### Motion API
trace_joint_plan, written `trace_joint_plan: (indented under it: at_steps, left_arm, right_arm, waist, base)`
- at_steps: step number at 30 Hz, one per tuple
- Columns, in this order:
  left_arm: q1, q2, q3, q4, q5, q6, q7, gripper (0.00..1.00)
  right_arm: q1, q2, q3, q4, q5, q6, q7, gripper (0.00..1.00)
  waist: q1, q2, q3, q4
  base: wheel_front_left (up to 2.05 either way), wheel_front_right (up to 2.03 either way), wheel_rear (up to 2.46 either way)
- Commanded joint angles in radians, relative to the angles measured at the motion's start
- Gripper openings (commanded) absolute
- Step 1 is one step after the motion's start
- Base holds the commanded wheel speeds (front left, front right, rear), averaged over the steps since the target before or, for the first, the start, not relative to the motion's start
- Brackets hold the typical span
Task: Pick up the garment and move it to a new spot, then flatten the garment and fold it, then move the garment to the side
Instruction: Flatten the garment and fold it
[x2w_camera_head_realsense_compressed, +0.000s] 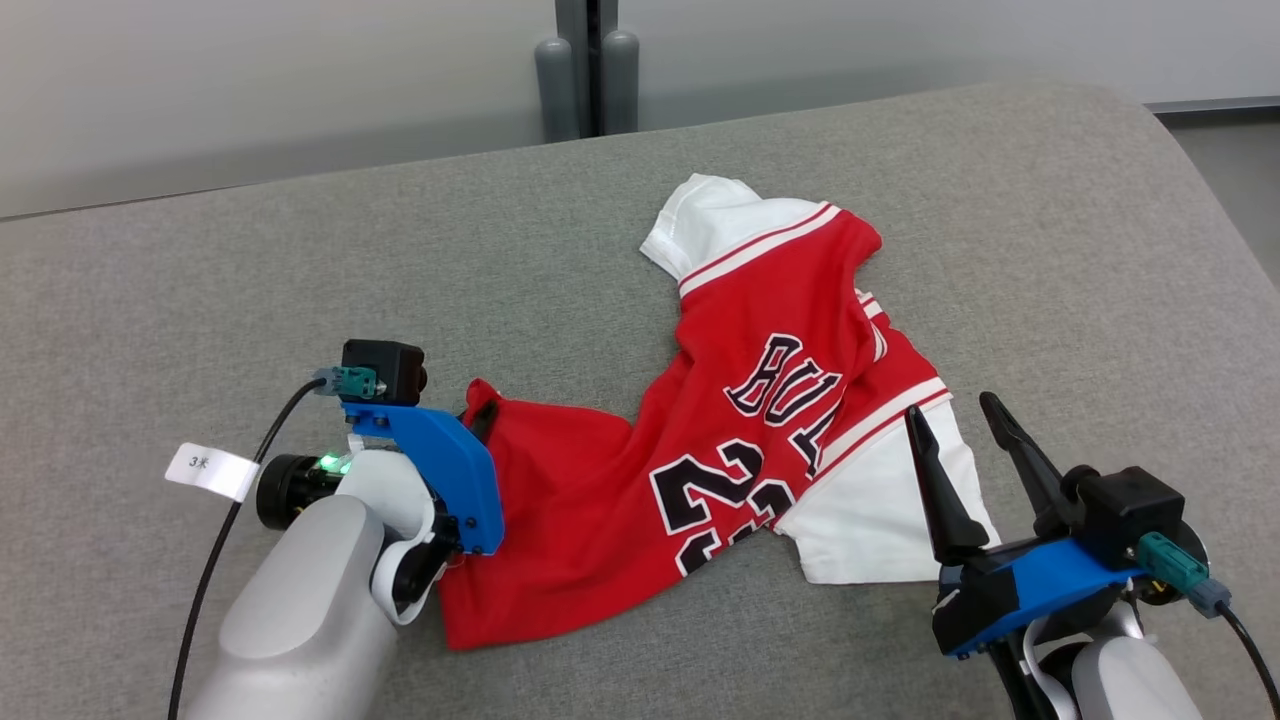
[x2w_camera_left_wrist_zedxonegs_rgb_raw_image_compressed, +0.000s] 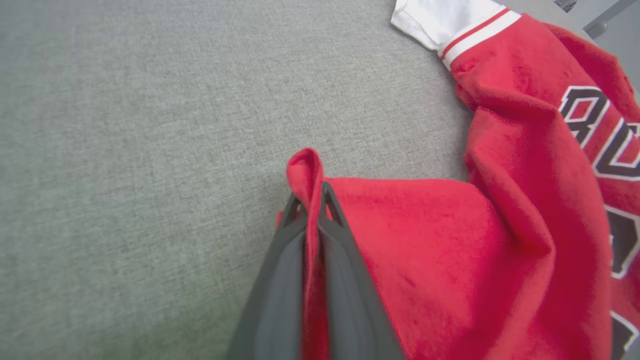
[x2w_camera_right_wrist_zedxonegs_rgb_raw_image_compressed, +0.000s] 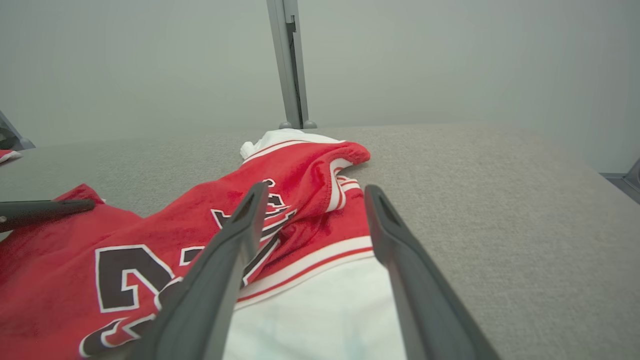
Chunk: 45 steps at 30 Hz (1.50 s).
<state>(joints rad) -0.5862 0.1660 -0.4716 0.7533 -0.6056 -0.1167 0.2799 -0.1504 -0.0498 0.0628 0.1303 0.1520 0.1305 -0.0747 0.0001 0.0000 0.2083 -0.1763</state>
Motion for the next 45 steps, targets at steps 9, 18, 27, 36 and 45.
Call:
trace_joint_plan:
  at_steps: [9,18,27,36,45]
  left_arm:
    - [0.080,-0.004,0.004,-0.177,-0.045,-0.014,-0.191,0.00]
    - [0.299,0.015,0.007,-0.569,-0.095,0.042,-0.179,0.00]
    - [0.432,0.002,-0.013,-1.059,-0.176,0.157,-0.039,0.00]
    - [0.282,0.044,0.058,-0.767,-0.112,0.202,-0.036,0.00]
    - [0.072,0.044,0.101,-0.309,-0.035,0.172,-0.212,0.41]
  right_arm:
    - [0.017,-0.001,-0.024,-0.012,-0.005,0.000,0.004,1.00]
    - [0.044,-0.001,-0.053,-0.032,-0.003,0.000,0.018,1.00]
    - [0.052,-0.002,-0.065,-0.038,0.017,0.000,0.009,1.00]
    - [0.012,-0.002,-0.039,-0.029,0.032,0.000,-0.007,1.00]
    - [-0.027,-0.001,-0.011,-0.016,0.026,0.000,-0.018,1.00]
  waist:
    - [-0.0001,0.0000,-0.041,0.086]
    - [-0.0001,0.0000,-0.070,0.153]
    - [-0.0001,0.0000,-0.074,0.140]
    - [-0.0001,0.0000,-0.010,0.067]
    - [-0.0001,0.0000,0.040,0.015]
  base:
    - [0.00,0.00,0.00]
    - [0.00,0.00,0.00]
    - [0.00,0.00,0.00]
    - [0.00,0.00,0.00]
    - [0.00,0.00,0.00]
